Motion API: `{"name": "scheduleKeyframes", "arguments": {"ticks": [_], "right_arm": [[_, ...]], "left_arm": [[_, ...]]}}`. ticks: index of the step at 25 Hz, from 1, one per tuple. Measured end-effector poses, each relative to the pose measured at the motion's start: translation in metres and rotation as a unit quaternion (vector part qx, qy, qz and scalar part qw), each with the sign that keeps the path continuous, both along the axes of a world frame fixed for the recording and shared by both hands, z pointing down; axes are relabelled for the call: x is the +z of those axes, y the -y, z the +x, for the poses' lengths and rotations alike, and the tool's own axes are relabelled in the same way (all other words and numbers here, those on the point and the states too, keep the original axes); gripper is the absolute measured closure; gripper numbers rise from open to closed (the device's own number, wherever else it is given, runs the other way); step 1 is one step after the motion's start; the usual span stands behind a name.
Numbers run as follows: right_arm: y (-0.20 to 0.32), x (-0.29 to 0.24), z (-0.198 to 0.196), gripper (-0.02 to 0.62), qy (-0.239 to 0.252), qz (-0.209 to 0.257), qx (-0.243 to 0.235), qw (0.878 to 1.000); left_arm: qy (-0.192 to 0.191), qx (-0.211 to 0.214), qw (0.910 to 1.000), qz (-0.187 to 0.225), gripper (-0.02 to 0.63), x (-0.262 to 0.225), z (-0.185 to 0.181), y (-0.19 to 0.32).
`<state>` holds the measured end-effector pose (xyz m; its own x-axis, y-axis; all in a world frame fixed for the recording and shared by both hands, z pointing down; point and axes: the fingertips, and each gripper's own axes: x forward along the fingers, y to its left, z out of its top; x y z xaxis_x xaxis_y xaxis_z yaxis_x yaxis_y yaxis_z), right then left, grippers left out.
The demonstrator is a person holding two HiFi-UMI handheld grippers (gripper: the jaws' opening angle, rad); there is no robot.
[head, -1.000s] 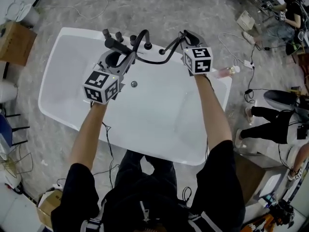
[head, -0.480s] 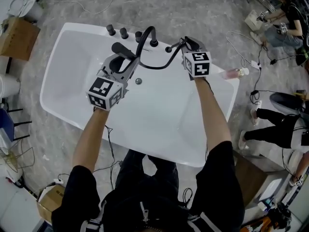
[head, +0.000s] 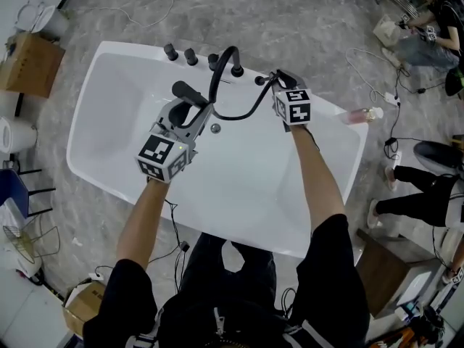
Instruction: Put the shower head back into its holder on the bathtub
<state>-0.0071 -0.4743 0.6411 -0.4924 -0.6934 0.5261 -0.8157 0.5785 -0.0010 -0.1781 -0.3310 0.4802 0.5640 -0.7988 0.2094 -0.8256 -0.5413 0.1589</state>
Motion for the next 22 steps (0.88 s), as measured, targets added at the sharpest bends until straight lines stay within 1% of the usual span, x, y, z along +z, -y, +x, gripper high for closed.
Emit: {"name": "scheduleKeyframes", "arguments": {"ticks": [7,14,16,22], "right_arm": [[0.005,0.046,-0.008,0.515,-0.006,-0.024,0.002,1.000],[0.005,0.085,-0.015,0.520,-0.011,-0.033,-0.001,0.999],[0.006,0.094,-0.013,0.522,-0.015,-0.033,0.001,0.999],[0.012,0.120,-0.020,0.525,-0.020,-0.023,-0.010,0.999]], "left_arm": [[-0.010,0.004,0.9999,0.004,0.456,0.014,0.001,-0.006],[-0.015,0.015,0.9997,0.016,0.454,0.027,0.005,-0.018],[-0.018,0.018,0.9995,0.018,0.454,0.033,0.008,-0.021],[-0.011,0.026,0.9994,0.019,0.456,0.060,0.016,-0.030]]}}
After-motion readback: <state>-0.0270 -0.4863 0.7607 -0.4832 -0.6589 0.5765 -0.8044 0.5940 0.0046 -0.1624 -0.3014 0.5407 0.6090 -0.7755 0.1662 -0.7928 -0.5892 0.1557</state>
